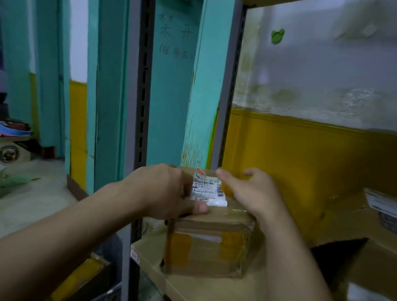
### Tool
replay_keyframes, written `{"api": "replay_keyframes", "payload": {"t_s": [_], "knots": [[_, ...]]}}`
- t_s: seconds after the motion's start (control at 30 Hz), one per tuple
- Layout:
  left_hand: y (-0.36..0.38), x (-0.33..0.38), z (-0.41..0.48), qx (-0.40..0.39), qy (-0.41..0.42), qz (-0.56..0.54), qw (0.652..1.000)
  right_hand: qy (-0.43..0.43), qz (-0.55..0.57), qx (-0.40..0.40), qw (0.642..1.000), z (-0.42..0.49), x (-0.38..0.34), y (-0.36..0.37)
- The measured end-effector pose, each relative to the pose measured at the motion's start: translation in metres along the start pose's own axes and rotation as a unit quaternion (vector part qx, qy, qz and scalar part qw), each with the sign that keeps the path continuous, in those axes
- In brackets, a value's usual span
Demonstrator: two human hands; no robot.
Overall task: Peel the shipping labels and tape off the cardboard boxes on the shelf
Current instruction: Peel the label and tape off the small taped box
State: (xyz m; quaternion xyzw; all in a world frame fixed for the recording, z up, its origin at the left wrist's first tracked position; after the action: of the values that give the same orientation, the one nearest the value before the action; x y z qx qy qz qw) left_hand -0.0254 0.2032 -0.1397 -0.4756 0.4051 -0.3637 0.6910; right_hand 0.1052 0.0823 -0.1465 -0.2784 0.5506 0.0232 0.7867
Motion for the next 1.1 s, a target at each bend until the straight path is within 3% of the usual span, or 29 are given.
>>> {"api": "replay_keyframes", "payload": {"t_s": [0.2,0.43,0.53,0.63,0.83,0.97,1.1], "knots": [[-0.004,0.005,0.008,0.05,0.036,0.106,0.993,0.01,-0.143,-0.04,0.989,0.006,-0.004,0.015],[-0.006,0.007,0.003,0.143,0.118,0.179,0.966,-0.043,-0.136,0.067,0.987,0.009,0.001,0.009],[-0.008,0.01,0.003,0.169,0.173,0.127,0.962,-0.052,-0.127,0.075,0.988,0.008,0.002,0.007],[-0.007,0.011,0.01,0.122,0.208,0.04,0.97,-0.052,-0.101,0.067,0.991,0.014,0.009,0.007],[-0.008,0.015,0.015,0.129,0.273,0.072,0.95,-0.031,-0.029,0.015,0.999,0.026,0.026,0.01],[-0.003,0.014,0.019,0.109,0.293,0.063,0.948,-0.032,0.0,0.005,0.999,0.026,0.028,0.012],[0.015,0.007,0.022,0.082,0.28,-0.059,0.955,-0.03,0.034,-0.001,0.999,0.024,0.03,0.012]]}}
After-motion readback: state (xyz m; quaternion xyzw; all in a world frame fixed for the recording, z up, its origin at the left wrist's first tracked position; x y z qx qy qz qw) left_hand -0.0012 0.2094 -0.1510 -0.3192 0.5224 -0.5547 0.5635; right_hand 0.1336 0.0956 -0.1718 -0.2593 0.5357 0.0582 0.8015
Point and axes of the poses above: each hand's wrist, its own z-axis towards the middle knuckle, its own y-axis out of the palm, x = y × z, the point moved 5 cm from there along z, towards the middle knuckle, and after that the axes turned 13 degrees about z, right-handed, at the moved point
